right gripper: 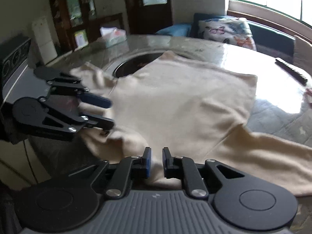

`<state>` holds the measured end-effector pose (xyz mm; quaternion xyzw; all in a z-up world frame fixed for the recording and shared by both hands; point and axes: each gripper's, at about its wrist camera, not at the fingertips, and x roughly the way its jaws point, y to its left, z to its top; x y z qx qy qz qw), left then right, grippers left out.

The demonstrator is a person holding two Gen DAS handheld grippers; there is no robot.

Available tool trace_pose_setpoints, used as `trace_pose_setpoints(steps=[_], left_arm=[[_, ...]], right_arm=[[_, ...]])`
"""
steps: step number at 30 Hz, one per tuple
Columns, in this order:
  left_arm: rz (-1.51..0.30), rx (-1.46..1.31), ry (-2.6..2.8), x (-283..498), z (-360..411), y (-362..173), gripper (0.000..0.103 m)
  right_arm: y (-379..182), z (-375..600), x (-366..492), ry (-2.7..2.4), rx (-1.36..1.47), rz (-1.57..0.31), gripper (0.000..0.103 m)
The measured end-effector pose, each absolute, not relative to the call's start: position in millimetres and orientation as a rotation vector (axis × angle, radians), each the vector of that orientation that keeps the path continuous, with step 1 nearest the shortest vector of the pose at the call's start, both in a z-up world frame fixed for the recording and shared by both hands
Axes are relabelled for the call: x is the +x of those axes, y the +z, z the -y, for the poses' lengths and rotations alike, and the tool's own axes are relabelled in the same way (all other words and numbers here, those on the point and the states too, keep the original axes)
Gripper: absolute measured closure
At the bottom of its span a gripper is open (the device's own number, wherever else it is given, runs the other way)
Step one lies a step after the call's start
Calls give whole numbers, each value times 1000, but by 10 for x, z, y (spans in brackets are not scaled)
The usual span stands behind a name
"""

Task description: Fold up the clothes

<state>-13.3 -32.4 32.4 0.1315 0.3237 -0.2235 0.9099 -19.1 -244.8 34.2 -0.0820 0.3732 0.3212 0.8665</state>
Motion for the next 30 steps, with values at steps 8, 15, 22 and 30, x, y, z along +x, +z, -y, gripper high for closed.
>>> trace_pose_setpoints(steps=[8,15,22,30], left_arm=[[-725,261,-302,465,-54,461,64],[-766,281,-225,787,-325,507,63],[-810,141,-184,1243,-311,281,63],[-792,33,-145,1680,-270,154,62]], right_arm=[[289,2630,453,513,-109,-767,87],[176,2674,782,481,-110,-793,87],[137,2674,1104,431,-115,-796,86],[178,2729,1508,346,-80,-773,86]])
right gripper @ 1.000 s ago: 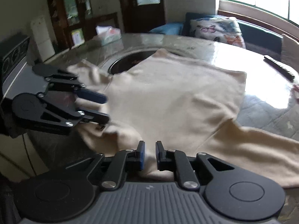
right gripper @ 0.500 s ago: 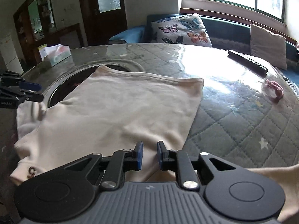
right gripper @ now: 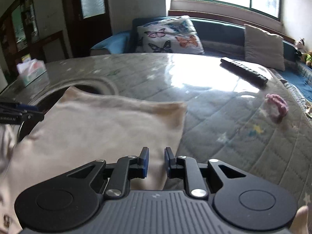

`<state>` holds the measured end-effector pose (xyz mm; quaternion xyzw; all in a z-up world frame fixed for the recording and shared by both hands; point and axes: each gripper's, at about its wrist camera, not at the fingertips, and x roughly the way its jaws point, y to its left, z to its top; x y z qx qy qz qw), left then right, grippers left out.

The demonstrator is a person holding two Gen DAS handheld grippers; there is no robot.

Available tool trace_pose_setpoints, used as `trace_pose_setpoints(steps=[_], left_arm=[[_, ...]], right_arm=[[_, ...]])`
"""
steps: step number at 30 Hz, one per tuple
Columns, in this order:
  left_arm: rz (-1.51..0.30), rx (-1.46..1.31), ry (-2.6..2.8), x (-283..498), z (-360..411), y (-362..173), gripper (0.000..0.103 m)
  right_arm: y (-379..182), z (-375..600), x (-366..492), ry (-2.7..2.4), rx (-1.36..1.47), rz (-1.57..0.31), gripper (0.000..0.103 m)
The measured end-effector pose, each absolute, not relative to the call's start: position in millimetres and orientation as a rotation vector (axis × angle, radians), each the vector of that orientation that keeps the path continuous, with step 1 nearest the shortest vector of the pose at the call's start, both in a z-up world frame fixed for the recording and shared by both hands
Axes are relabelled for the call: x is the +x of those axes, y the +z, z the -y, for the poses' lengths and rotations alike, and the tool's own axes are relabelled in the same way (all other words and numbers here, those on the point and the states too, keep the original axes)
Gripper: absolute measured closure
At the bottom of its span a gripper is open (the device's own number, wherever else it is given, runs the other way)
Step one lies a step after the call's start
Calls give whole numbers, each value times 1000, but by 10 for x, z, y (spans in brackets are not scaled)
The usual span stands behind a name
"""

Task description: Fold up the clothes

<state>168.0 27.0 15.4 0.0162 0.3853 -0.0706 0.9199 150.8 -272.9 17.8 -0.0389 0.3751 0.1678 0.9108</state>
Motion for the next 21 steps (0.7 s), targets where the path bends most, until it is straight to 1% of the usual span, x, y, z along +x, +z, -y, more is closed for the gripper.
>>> trace_pose_setpoints(steps=[3,4,5,6,7,8,12,21], left_arm=[[-791,36,-139,1789,-229,113,64],[-790,37,-140,1807,-215,99,68],[-793,35,-142,1833,-206,84,76],[-794,31,-144,1850,-204,71,82],[-789,27,-147,1854,-209,65,92],[-785,28,-146,1859,-208,66,95],[-764,60,-116,1859,-200,68,97],[-762,58,-54,2015,-334,72,97]], right_arm=[[175,2769,1686,319,-57,-776,86],[167,2772,1730,317,-56,-779,86],[162,2770,1752,318,-57,-781,86],[152,2766,1790,320,-61,-784,86],[146,2761,1808,320,-65,-785,86],[134,2743,1835,322,-72,-785,86],[107,2685,1912,320,-88,-782,87],[45,2522,2228,331,-98,-769,88]])
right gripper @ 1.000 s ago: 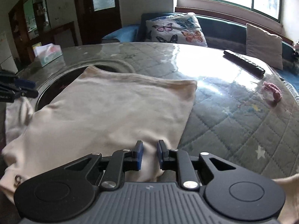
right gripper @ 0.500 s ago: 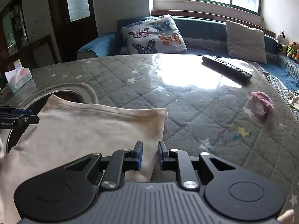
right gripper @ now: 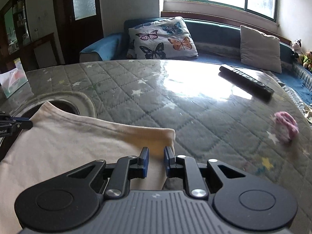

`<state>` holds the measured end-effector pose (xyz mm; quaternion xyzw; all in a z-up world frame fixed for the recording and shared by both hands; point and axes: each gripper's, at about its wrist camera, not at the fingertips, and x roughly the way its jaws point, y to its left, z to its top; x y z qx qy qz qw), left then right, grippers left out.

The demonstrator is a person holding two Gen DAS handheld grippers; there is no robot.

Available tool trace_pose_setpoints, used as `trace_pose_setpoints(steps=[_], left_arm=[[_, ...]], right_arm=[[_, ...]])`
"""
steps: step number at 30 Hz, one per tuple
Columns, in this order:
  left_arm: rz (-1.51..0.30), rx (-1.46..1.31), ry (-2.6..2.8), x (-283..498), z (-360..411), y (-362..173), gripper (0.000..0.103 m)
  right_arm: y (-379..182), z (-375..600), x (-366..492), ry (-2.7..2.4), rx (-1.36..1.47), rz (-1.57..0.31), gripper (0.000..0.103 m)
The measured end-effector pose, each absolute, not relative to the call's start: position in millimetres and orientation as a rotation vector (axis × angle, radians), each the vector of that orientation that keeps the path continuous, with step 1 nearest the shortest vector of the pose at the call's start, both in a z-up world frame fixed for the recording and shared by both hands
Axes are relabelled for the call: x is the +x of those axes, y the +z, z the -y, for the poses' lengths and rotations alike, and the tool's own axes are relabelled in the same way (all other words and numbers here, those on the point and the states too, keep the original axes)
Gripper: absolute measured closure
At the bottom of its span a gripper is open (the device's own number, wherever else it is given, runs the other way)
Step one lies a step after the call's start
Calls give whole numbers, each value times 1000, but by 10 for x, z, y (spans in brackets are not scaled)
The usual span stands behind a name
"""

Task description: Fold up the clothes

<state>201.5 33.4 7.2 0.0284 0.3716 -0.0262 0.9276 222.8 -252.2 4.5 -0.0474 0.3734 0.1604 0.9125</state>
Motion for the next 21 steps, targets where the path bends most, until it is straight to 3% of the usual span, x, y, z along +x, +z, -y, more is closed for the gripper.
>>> trace_pose_setpoints(steps=[10,14,18,21], left_arm=[[-751,90,-115,1738,-226,238,91],[-736,117,-188,1410,-3,334,76],[-721,166,-295,1037,323,373,75],[-716,165,-367,822,563,378,75]], right_arm=[[281,2473,2145,367,-146,-763,87],[467,2546,1741,410,-180,-751,86],[536,2614,1245,448,-201,-741,76],[497,2657,875,479,-221,-753,76]])
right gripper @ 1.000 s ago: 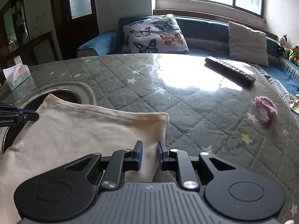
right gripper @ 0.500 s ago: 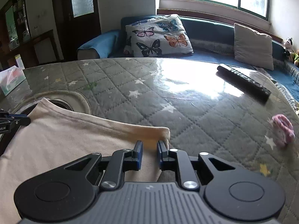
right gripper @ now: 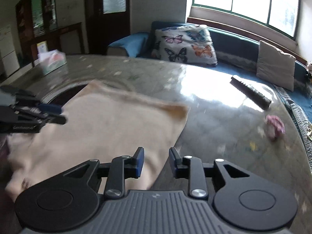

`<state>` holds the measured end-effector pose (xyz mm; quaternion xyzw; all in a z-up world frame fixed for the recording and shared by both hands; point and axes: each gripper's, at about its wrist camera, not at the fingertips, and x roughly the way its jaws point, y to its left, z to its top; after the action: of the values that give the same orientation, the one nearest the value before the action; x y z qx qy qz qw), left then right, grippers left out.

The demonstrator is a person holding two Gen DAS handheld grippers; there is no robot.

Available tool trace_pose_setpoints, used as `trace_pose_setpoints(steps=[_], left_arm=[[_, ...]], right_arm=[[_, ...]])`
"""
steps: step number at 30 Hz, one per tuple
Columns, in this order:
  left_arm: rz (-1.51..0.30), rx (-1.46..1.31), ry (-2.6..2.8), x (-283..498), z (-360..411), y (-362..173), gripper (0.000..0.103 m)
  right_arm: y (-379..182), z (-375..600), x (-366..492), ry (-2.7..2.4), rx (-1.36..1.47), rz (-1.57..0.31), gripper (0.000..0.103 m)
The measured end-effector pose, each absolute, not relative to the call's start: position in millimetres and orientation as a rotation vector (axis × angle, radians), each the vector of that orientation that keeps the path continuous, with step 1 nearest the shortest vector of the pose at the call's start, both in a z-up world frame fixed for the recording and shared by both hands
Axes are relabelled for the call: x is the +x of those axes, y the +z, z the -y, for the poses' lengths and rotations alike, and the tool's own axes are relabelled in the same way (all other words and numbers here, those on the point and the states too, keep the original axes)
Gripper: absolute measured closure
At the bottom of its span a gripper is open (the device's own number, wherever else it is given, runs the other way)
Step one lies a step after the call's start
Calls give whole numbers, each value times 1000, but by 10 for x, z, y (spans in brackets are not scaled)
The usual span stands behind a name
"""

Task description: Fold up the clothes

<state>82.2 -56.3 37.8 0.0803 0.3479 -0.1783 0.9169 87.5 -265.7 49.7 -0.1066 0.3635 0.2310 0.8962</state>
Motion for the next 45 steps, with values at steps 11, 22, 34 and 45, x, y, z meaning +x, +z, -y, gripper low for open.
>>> trace_pose_setpoints(steps=[11,22,34,45], left_arm=[[-700,262,-589,283,1376,216,75],[-698,298,-614,131,1490,71,76],[-698,291,-612,114,1476,72,75],[-698,302,-602,108,1470,73,68]], right_arm=[[259,3126,184,378,-158,-779,75],[85,4026,105,130,35,-752,76],[12,4622,94,-78,194,-707,75],[40,4619,228,-103,228,-655,99]])
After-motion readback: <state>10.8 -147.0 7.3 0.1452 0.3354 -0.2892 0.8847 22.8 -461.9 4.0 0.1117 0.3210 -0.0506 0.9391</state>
